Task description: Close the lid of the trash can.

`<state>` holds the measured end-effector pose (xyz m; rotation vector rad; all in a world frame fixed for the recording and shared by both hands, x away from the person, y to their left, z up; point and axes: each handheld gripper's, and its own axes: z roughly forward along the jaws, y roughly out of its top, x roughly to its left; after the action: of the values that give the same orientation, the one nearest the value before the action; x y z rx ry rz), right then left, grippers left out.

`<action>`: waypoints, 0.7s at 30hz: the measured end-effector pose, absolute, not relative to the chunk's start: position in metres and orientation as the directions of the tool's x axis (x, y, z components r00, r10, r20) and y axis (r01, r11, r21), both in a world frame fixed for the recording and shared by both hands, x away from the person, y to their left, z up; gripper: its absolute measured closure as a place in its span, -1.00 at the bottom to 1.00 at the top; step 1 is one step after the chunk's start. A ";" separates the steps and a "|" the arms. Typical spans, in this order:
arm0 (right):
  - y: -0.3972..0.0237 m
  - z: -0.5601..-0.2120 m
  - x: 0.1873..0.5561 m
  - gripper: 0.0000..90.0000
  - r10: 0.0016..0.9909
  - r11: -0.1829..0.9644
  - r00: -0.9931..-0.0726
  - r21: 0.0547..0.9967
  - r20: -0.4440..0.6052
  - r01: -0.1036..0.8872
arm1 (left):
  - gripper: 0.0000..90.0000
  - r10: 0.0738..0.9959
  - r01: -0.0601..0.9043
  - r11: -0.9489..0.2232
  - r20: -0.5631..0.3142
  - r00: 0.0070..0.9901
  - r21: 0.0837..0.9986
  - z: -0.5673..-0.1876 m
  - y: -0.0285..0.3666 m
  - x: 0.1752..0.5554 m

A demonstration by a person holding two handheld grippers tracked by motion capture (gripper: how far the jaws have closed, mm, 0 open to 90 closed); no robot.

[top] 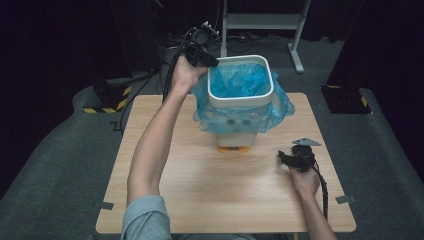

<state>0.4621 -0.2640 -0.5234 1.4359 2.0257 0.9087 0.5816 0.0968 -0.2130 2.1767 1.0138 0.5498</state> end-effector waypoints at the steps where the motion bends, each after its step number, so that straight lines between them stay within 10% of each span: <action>1: -0.264 -0.523 0.462 -0.22 0.946 0.224 -0.325 0.754 -0.015 0.618 | 0.68 0.787 0.506 -0.478 0.095 0.609 0.718 -0.213 0.096 0.581; 21: -0.264 -0.523 0.462 -0.22 0.945 0.228 -0.326 0.754 -0.019 0.616 | 0.33 0.802 0.448 -0.388 0.055 0.595 0.805 -0.211 0.108 0.568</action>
<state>0.4621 -0.2639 -0.5233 1.4314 2.0269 0.9057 0.5677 0.1082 -0.2106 2.0363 0.9889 0.5712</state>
